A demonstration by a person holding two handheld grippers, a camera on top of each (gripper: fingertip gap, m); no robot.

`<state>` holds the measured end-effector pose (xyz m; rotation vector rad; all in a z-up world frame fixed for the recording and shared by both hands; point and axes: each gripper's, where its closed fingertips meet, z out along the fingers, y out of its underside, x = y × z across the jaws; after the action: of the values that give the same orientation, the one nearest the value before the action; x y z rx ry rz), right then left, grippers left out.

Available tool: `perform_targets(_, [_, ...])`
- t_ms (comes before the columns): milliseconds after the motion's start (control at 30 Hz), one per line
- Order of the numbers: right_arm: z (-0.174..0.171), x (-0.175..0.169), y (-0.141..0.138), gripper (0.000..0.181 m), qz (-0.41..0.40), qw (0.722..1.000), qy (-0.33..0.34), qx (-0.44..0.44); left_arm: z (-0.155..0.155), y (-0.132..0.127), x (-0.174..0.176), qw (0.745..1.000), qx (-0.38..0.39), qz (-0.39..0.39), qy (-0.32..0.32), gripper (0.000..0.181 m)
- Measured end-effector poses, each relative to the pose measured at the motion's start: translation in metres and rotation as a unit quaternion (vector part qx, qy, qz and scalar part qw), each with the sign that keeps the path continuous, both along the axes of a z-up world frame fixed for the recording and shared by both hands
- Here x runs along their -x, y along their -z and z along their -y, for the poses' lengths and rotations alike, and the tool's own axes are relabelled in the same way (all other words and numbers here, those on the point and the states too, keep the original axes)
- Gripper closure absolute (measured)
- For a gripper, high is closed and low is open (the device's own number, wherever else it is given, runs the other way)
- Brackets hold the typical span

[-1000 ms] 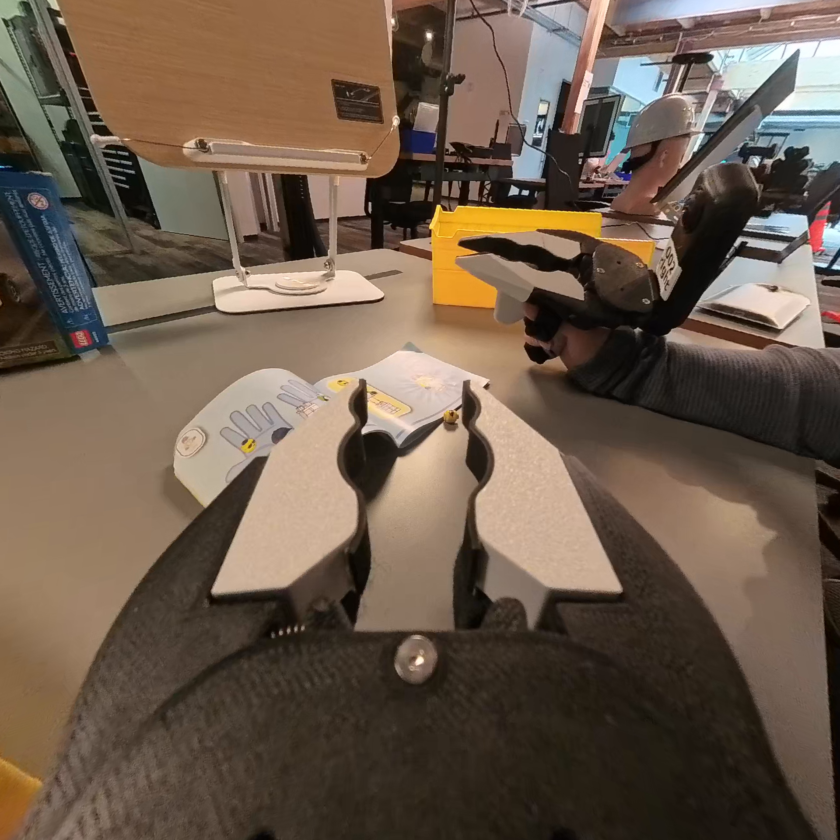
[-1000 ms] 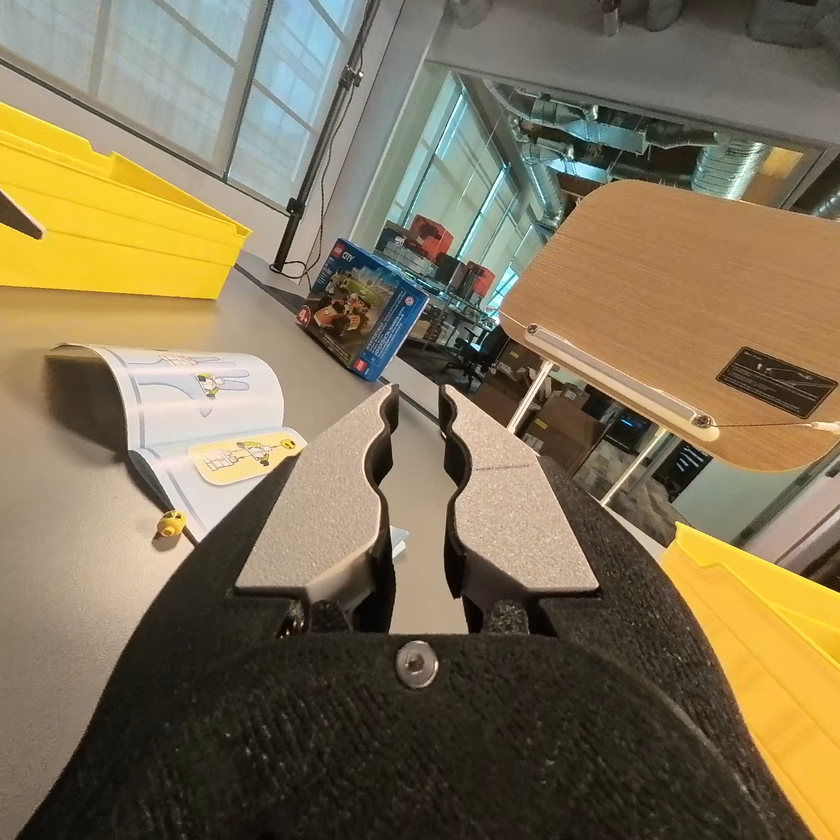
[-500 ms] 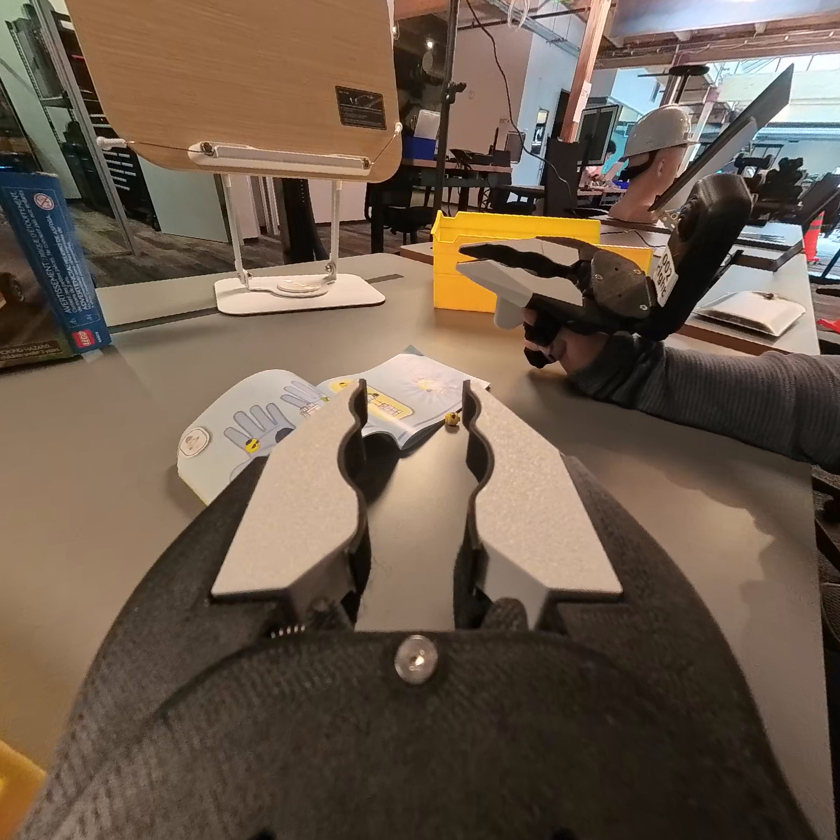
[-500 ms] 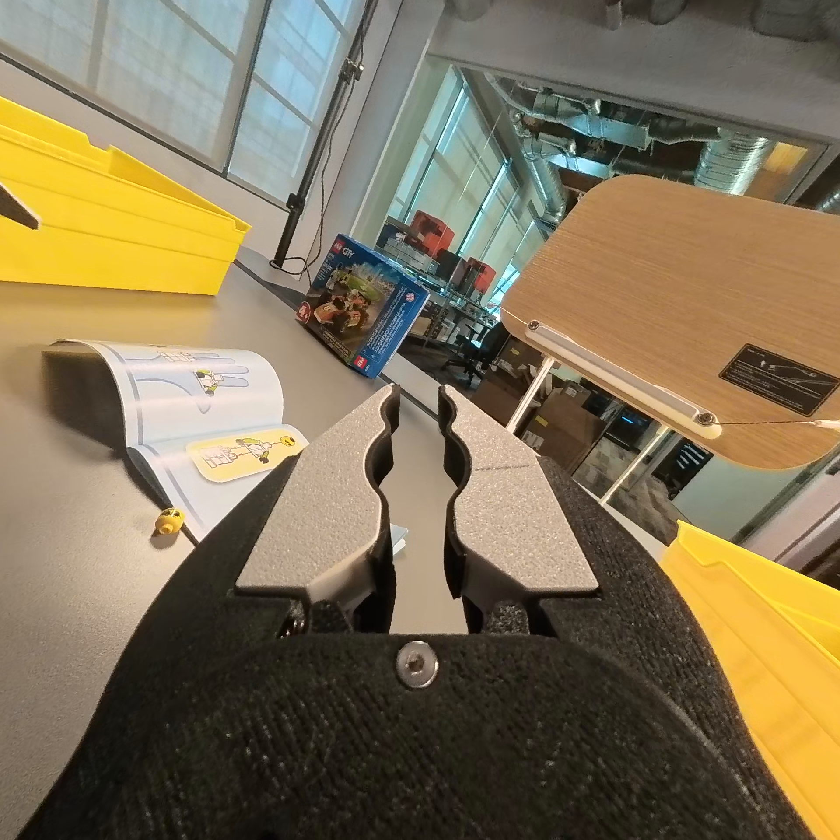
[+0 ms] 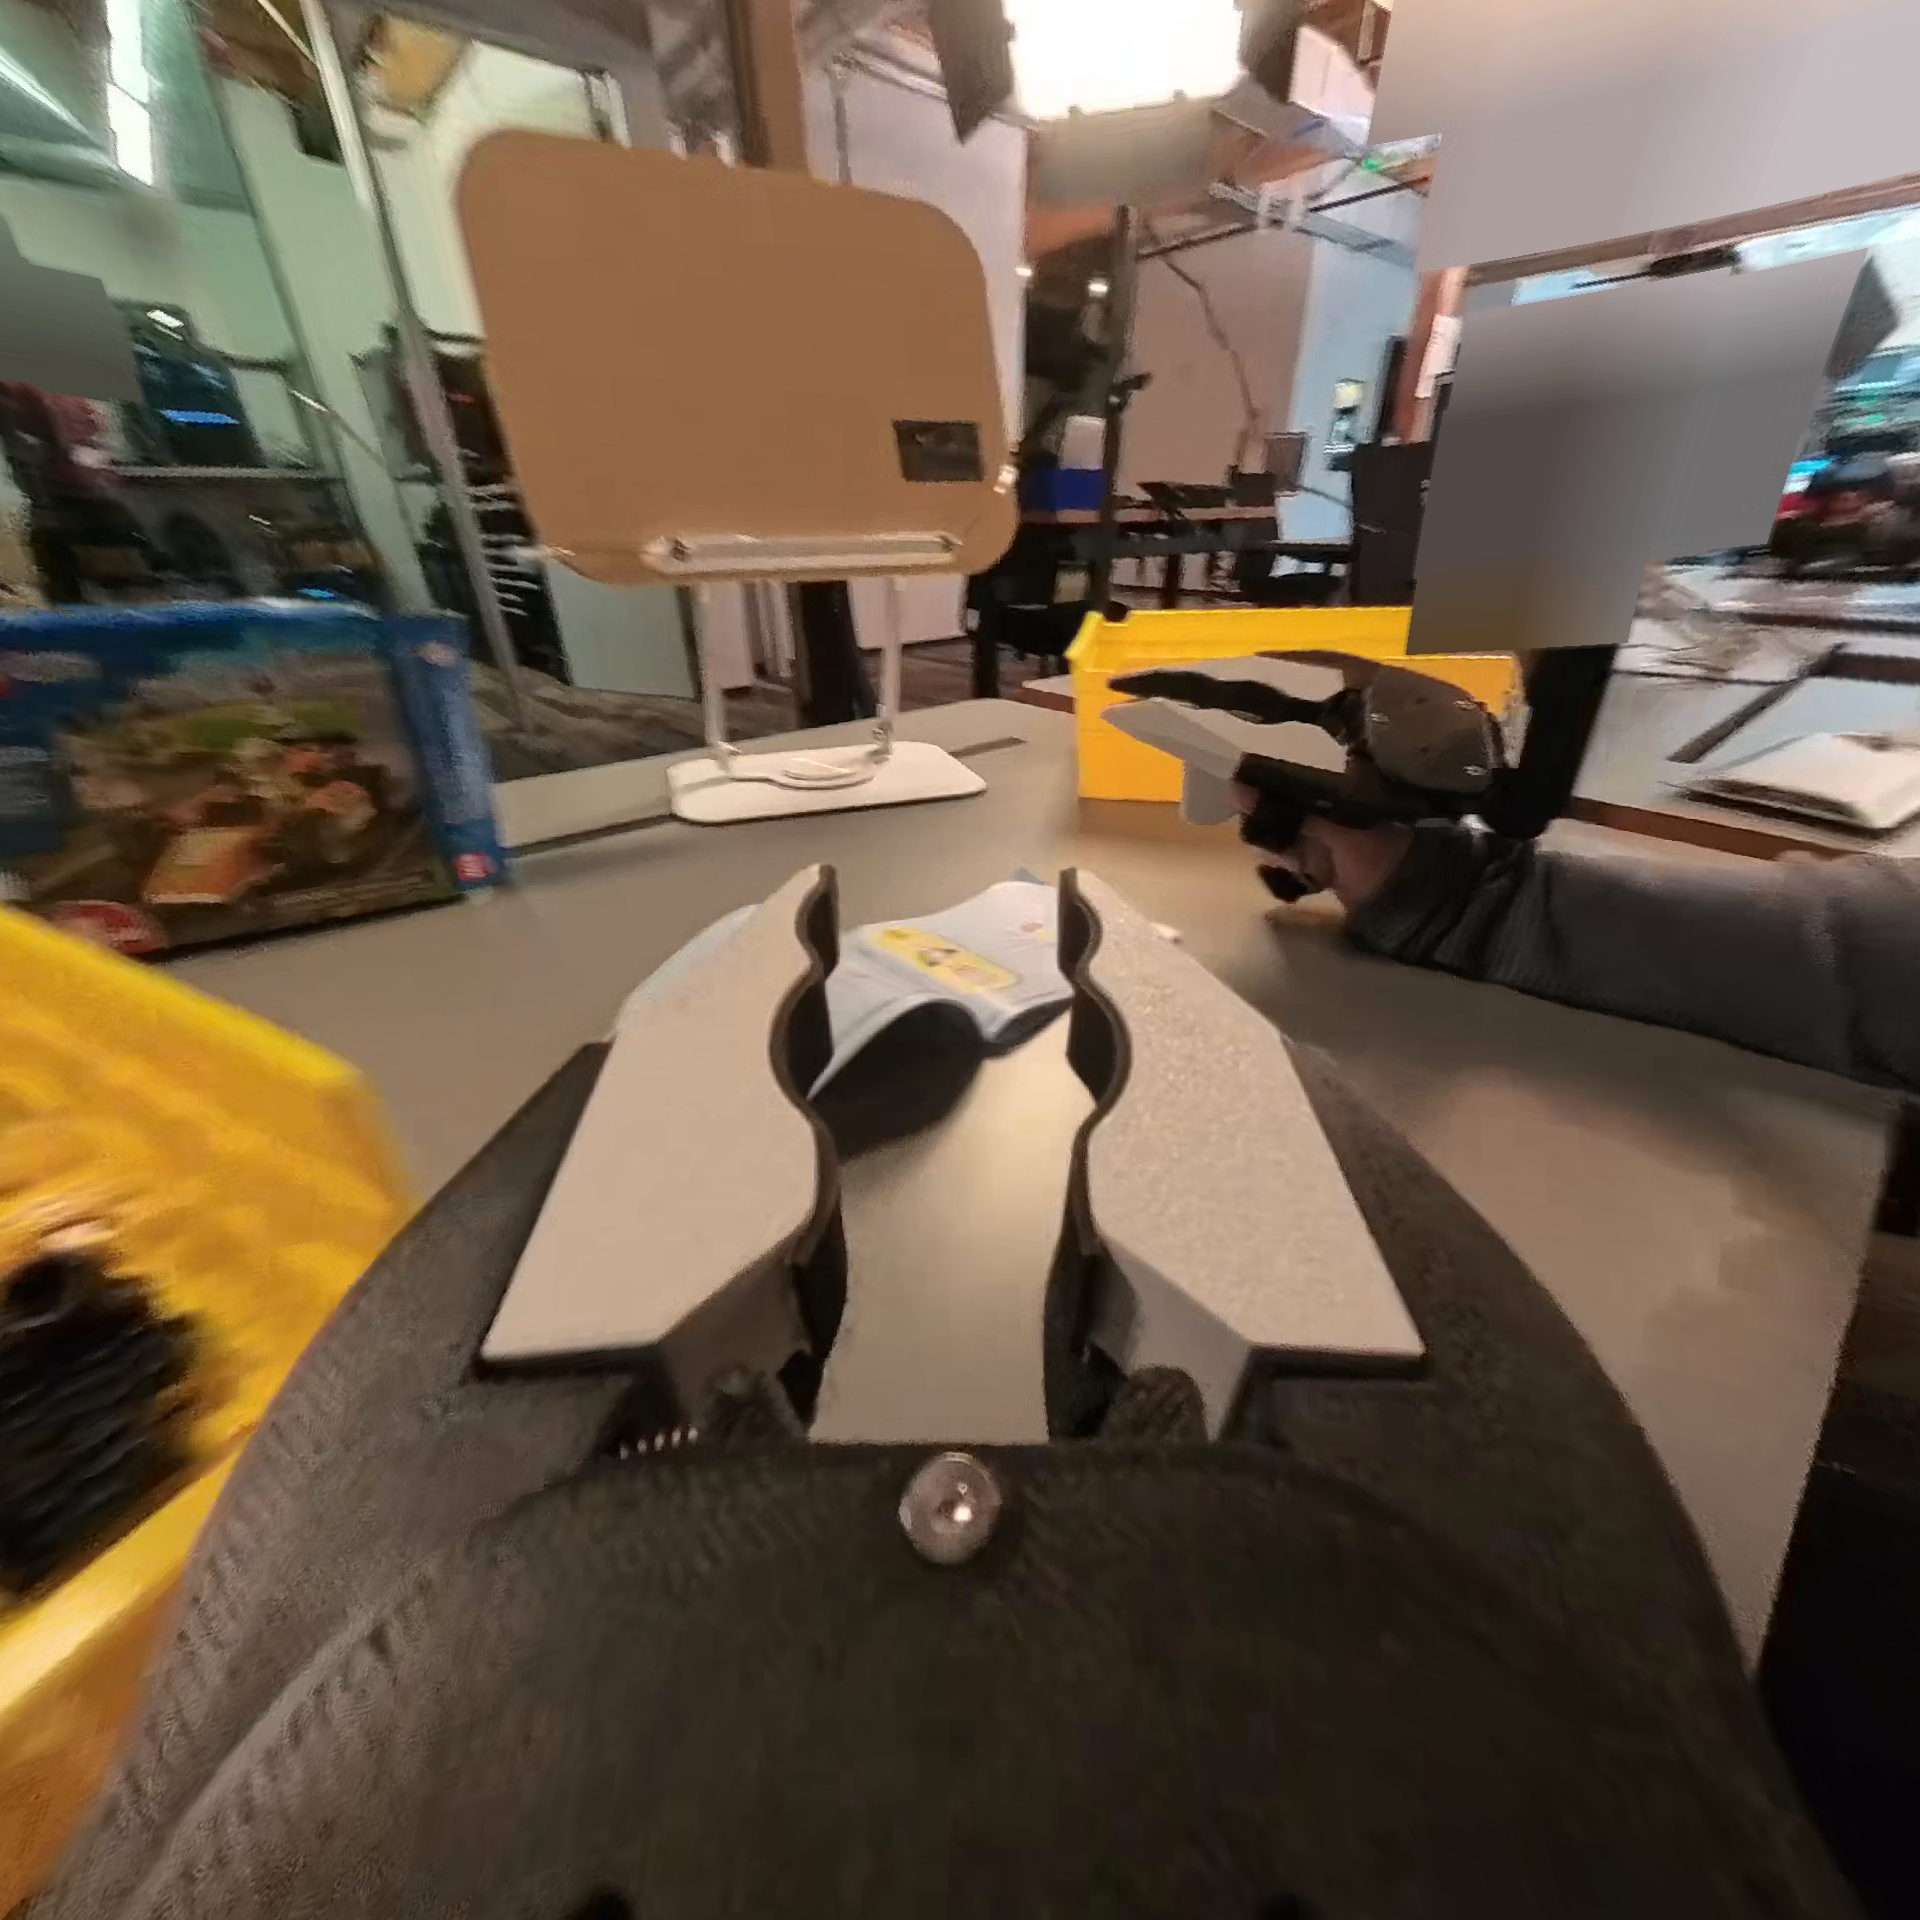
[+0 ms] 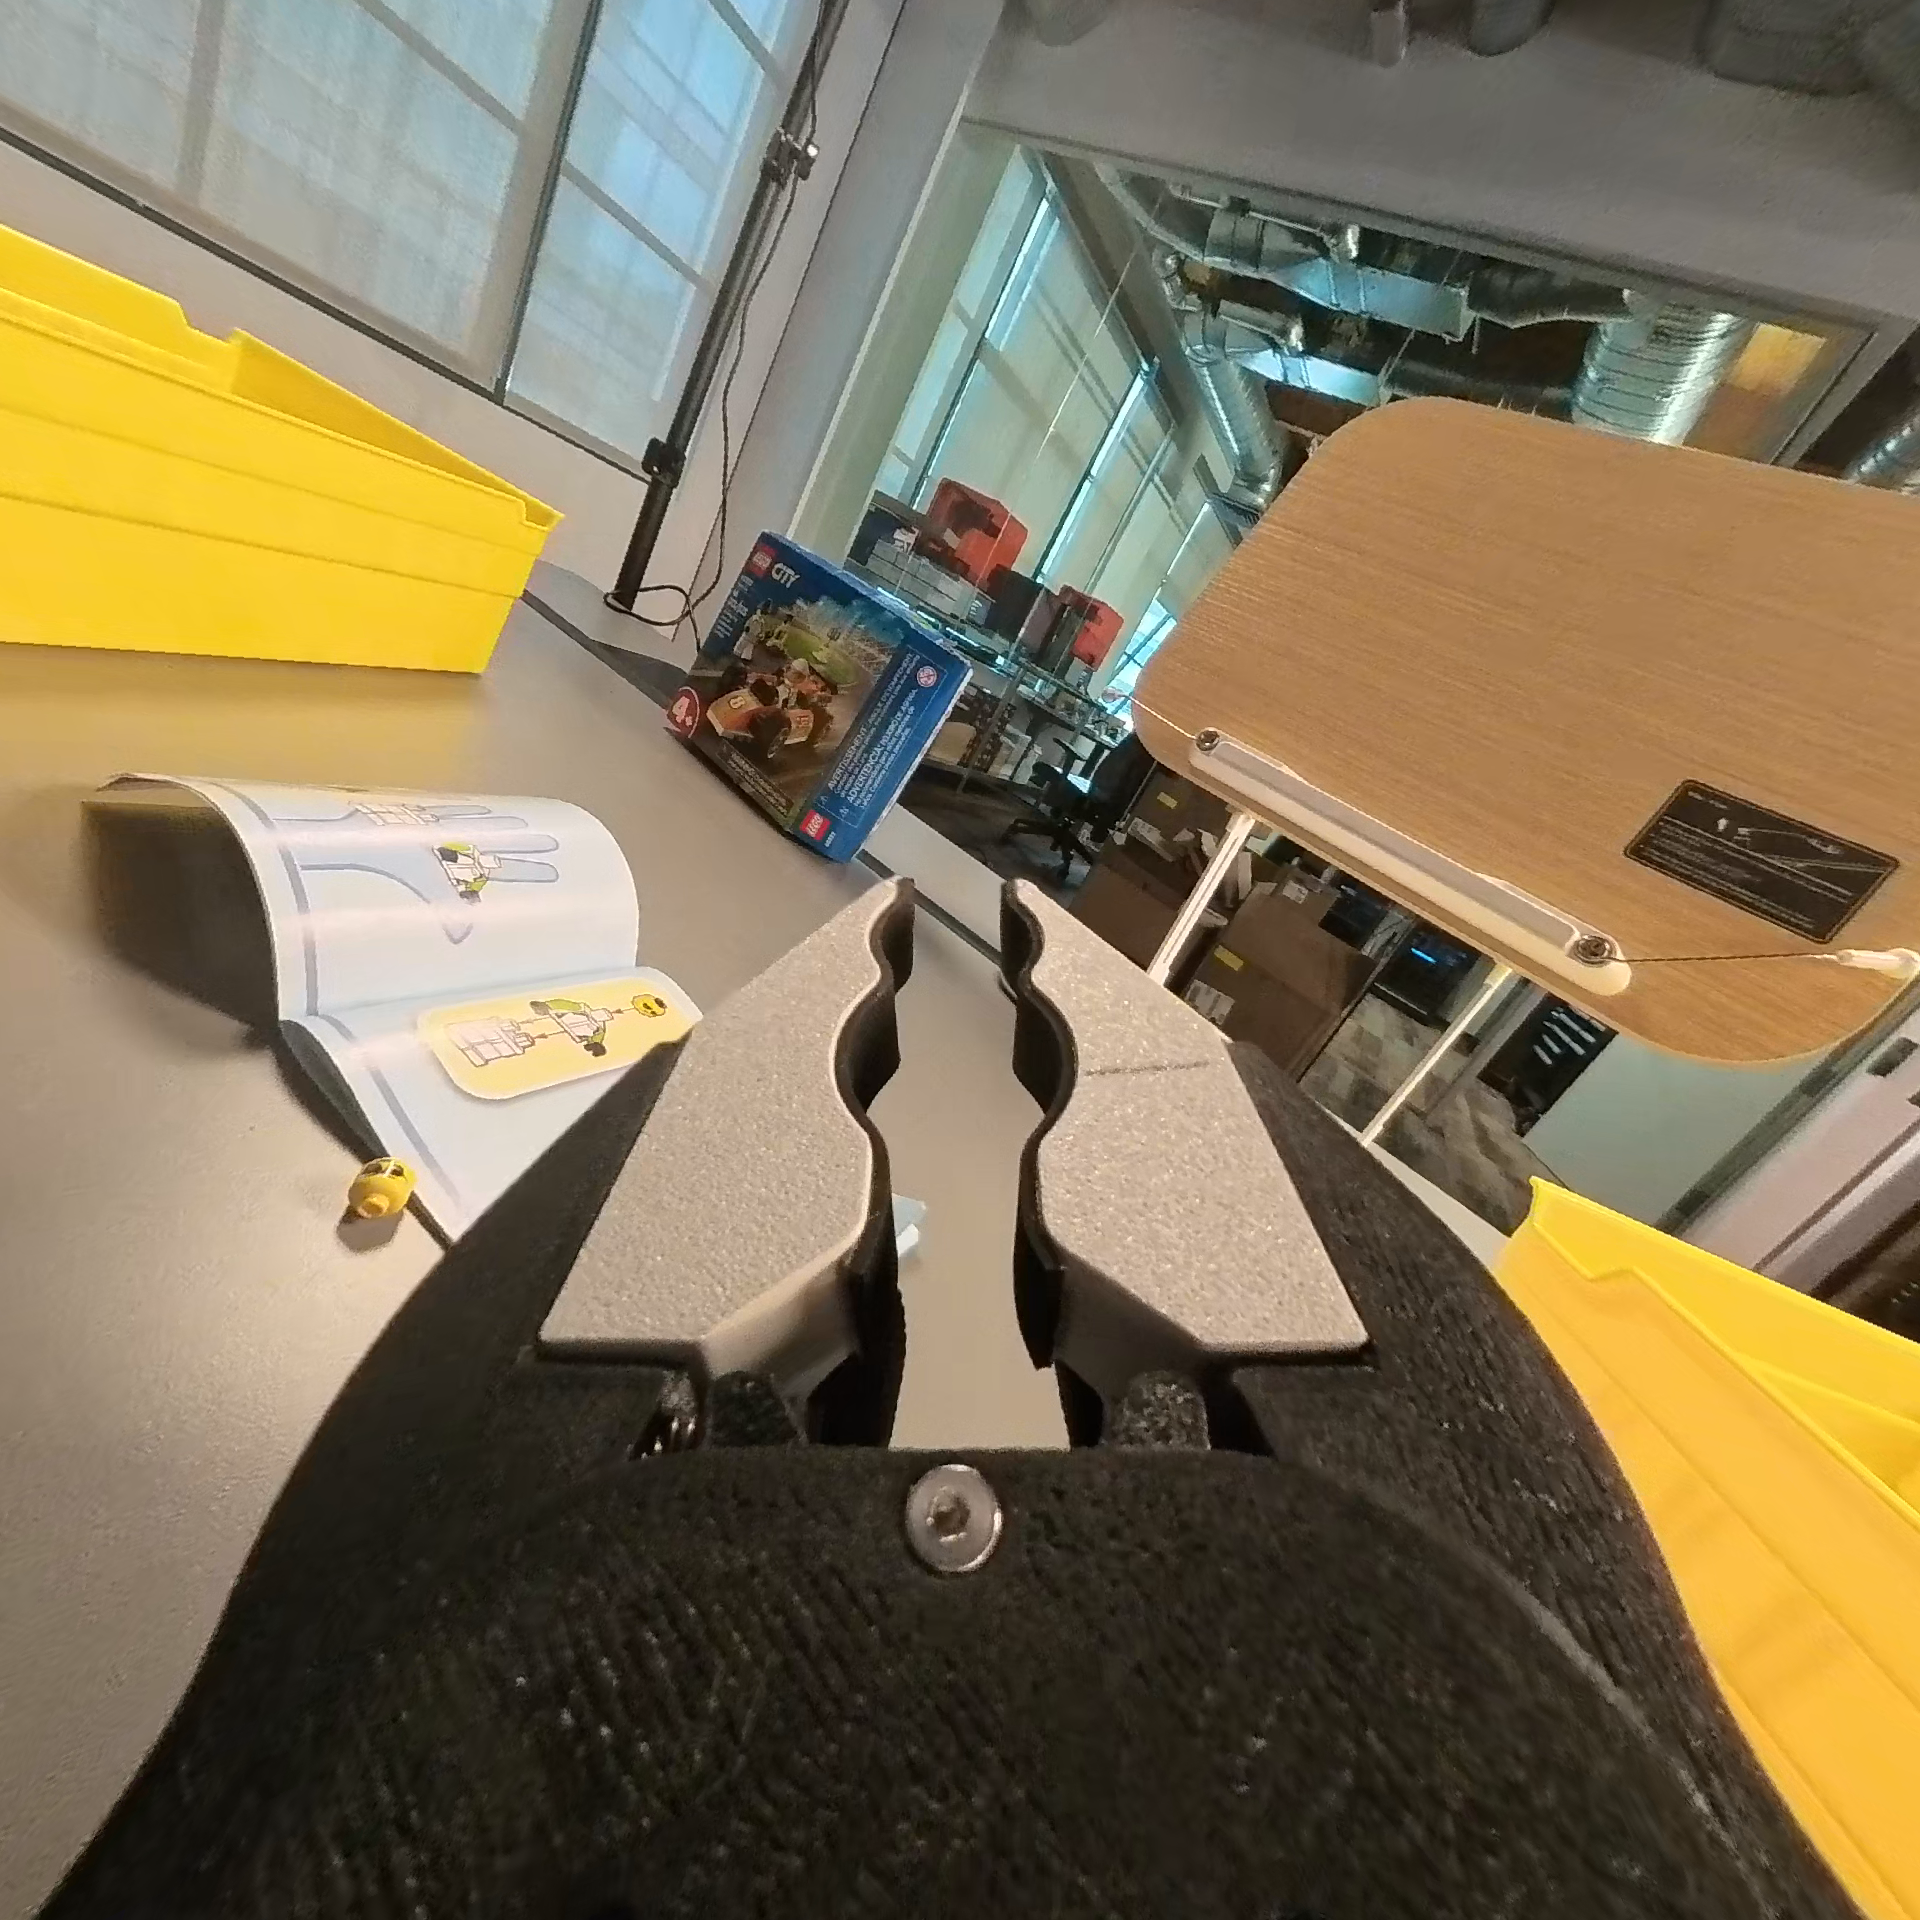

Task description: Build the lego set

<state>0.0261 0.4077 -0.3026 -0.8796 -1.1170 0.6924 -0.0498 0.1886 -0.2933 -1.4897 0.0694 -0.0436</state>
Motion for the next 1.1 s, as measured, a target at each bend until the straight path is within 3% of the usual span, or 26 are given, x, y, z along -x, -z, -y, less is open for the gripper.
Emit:
perform_targets(167, [-0.003,0.000,0.001,0.167,0.003,1.000,0.014,-0.004,0.056,-0.040,0.064,0.990,-0.020,-0.055,-0.129,0.147])
perform_targets(300, [-0.007,0.001,0.002,0.167,0.005,1.000,0.024,-0.001,0.058,-0.060,0.143,0.977,0.095,-0.061,-0.180,0.146])
perform_targets(433, [-0.010,0.000,0.002,0.167,0.007,0.999,0.034,-0.002,0.021,-0.016,0.214,0.940,0.314,-0.032,-0.129,0.172])
perform_targets(533, [-0.012,-0.001,0.003,0.167,0.008,0.999,0.041,-0.003,-0.009,0.018,0.252,0.914,0.395,0.020,-0.093,0.180])
perform_targets(667, [-0.014,-0.001,0.002,0.167,0.006,0.999,0.044,0.001,-0.033,0.064,0.275,0.871,0.483,0.059,-0.072,0.181])
perform_targets(733, [-0.015,-0.002,0.002,0.167,0.004,0.999,0.044,0.004,-0.038,0.085,0.287,0.852,0.512,0.067,-0.087,0.180])
perform_targets(800, [-0.016,-0.002,0.002,0.167,0.003,0.999,0.043,0.008,-0.046,0.098,0.284,0.846,0.514,0.121,-0.074,0.176])
perform_targets(900, [-0.014,-0.003,0.001,0.167,0.000,0.999,0.036,0.011,-0.054,0.105,0.283,0.845,0.502,0.169,-0.070,0.173])
perform_targets(1100, [-0.012,-0.001,0.002,0.167,0.002,1.000,0.022,0.019,-0.052,0.116,0.280,0.835,0.517,0.176,-0.067,0.171])
